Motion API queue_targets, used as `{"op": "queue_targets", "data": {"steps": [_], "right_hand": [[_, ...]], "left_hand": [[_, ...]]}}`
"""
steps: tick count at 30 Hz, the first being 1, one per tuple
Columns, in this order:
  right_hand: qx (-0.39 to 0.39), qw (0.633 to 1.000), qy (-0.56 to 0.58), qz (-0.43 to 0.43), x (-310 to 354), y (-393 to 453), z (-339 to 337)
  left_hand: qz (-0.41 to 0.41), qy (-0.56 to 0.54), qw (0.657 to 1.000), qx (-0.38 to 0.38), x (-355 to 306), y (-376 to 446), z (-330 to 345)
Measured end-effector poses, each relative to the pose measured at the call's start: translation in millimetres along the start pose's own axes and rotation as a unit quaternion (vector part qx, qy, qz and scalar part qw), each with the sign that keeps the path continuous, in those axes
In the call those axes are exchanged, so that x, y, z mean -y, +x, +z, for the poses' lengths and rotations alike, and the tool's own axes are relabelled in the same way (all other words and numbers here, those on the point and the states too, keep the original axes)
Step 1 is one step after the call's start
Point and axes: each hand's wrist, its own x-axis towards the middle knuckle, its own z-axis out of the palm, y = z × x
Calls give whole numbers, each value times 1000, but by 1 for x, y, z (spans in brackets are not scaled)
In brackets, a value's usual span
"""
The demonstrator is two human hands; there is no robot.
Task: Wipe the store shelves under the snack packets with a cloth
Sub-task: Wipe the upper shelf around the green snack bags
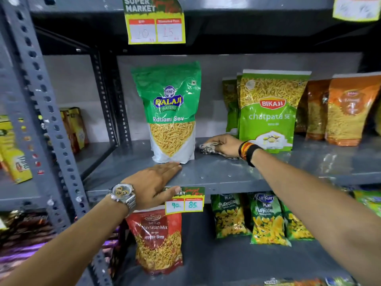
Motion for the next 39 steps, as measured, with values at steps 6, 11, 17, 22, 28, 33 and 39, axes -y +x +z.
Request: {"op": "queue_targets", "data": {"steps": [6,11,17,22,28,33,39], "right_hand": [[-4,1000,3,10,3,-14,-2],[34,999,12,-12,16,-40,-7],[143,987,13,-70,25,-108,-37],[18,999,7,-43,9,-73,-43],[40,999,-9,-13,16,-106,-24],[93,995,0,-37,14,-160,-52],[-39,998,-28,49,14,-129,-47]], "left_hand": [[-3,-16,1000,25,-3,13,-1],[-10,-12,1000,16,-1,14,3],[-5,-18,1000,11,0,15,6],[-3,-27,1000,9,-1,13,5],[-4,-31,999,14,-4,13,4],[-5,-32,999,10,-1,16,8],[2,-18,1000,1,-4,13,4]]}}
